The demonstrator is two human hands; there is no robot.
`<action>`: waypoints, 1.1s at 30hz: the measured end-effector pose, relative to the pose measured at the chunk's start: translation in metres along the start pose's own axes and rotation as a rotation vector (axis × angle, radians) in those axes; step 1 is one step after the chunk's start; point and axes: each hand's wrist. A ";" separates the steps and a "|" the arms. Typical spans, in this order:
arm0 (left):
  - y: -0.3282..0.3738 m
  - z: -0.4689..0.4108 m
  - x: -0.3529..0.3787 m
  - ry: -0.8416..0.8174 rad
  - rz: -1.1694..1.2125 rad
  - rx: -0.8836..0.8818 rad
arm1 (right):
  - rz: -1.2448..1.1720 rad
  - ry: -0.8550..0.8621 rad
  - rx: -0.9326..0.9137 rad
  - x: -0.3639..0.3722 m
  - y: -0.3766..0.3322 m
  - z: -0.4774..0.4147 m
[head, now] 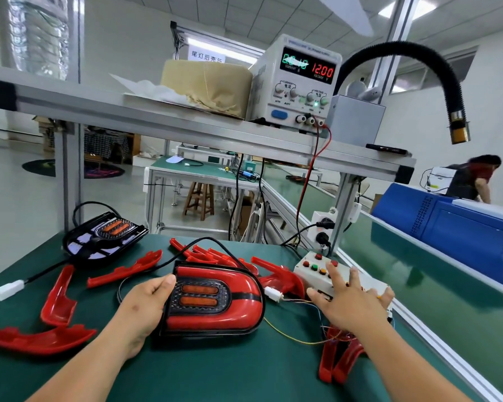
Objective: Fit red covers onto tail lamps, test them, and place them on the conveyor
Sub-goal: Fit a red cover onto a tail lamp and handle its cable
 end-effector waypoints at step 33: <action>0.006 0.004 0.001 0.010 -0.007 -0.029 | 0.064 0.094 -0.241 0.003 -0.046 -0.027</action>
Point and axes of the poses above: each hand's wrist, its own z-axis away from the middle knuckle, its own x-axis out of the palm, y = z × x, and after that the axes turned 6 degrees about z, right-handed
